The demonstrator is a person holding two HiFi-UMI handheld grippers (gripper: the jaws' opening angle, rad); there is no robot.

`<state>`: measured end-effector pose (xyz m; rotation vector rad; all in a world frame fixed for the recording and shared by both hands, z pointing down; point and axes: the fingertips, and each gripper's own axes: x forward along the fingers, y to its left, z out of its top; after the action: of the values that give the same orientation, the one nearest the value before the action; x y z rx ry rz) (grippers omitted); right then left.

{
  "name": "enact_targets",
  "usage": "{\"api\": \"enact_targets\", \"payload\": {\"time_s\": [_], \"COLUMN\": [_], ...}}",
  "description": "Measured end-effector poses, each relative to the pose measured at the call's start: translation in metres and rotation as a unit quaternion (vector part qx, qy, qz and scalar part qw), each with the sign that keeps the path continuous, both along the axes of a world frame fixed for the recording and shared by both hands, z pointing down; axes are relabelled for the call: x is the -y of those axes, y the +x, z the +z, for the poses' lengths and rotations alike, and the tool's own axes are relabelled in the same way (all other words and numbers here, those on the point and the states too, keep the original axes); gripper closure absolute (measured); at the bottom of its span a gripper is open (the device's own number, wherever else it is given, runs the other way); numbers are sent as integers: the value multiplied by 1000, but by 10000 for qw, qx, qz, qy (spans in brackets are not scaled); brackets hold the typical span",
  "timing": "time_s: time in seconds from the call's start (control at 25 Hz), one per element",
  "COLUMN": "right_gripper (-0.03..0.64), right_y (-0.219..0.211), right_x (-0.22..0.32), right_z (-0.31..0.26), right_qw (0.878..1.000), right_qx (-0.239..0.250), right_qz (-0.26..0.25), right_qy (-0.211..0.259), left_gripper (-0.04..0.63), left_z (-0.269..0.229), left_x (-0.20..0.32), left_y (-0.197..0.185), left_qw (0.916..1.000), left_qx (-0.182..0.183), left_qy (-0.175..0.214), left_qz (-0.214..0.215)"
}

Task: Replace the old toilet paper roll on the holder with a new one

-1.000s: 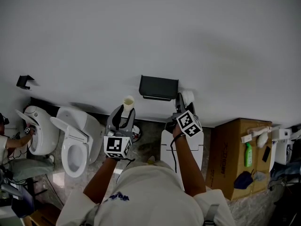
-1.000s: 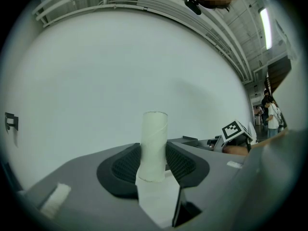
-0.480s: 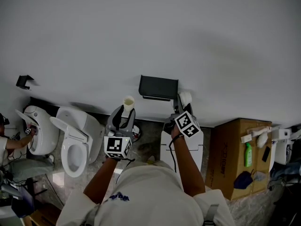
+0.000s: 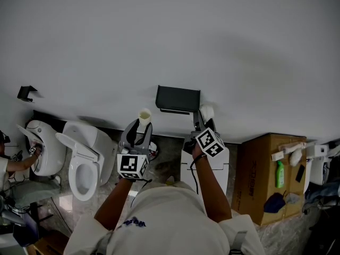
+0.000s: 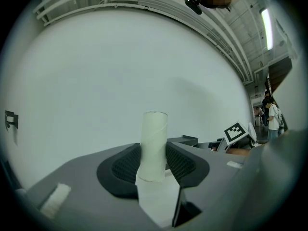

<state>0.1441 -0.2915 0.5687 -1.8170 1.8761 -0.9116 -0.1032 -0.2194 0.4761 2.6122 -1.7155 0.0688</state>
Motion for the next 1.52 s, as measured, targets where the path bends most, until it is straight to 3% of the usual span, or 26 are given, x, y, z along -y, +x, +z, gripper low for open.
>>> {"api": "enact_targets", "payload": {"time_s": [1.0, 1.52], "right_gripper": [245, 245], "right_y": [-34, -53], "right_x": [4, 7], "right_z": [2, 6], "right_qw": [9975, 9956], "right_qx": [-80, 148], "right_qz": [-695, -920], "right_qy": [71, 76], "left_gripper": [422, 422], "left_z": [2, 5], "left_x": [5, 9], "left_y": [-1, 2], "left_qw": [10000, 10000], "left_qx": [-13, 2], "left_qy": [4, -47], "left_qz": [-28, -30]}}
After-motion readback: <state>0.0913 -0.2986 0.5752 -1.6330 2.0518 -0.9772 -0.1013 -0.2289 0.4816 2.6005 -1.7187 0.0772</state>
